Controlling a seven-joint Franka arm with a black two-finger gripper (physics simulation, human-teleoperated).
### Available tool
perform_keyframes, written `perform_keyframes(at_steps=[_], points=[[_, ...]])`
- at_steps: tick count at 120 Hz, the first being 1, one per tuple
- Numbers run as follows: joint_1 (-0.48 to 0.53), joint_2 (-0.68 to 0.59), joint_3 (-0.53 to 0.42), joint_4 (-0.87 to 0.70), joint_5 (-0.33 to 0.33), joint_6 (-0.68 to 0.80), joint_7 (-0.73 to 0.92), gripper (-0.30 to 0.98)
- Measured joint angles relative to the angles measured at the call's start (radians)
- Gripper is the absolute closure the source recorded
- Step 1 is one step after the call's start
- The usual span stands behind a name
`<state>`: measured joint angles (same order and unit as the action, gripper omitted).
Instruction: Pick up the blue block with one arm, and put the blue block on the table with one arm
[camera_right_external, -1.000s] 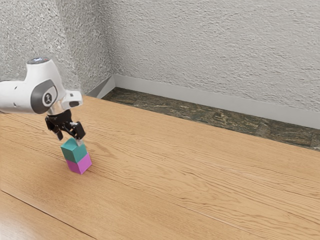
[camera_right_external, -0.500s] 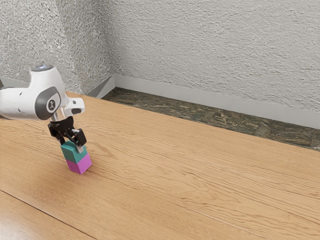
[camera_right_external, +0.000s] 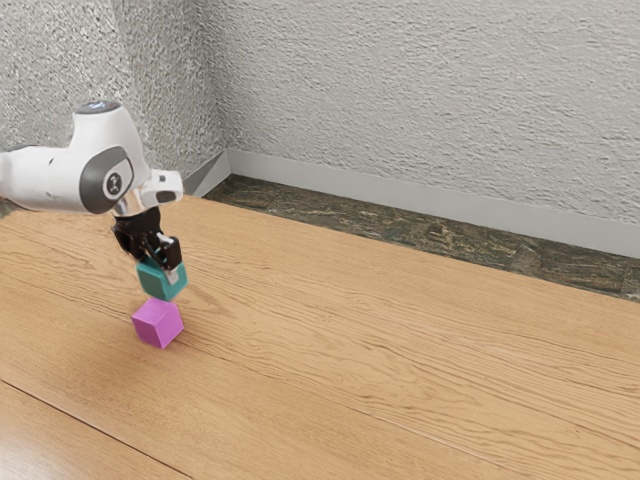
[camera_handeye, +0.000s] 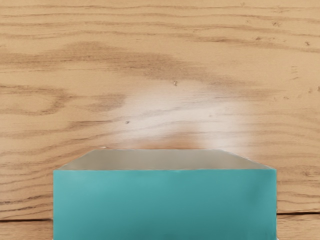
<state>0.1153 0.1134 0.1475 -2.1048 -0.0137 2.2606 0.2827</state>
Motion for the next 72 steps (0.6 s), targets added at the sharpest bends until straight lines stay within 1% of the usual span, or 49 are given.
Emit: perform_keyframes(at_steps=[8,14,21,27,46,60,72], points=[[0.003,0.021,-0.069,0.052,0.021,-0.042,-0.023,0.34],[0.001,0.068,-0.151,0.081,0.024,-0.047,-0.044,0.33],[-0.010,0.121,-0.237,0.093,0.008,-0.030,-0.067,0.32],[-0.014,0.151,-0.281,0.095,-0.006,-0.013,-0.087,0.32],[-0.011,0.230,-0.300,0.094,-0.047,0.042,-0.139,0.30],[-0.011,0.241,-0.301,0.092,-0.063,0.067,-0.163,0.18],[-0.011,0.240,-0.301,0.093,-0.069,0.079,-0.180,0.11]])
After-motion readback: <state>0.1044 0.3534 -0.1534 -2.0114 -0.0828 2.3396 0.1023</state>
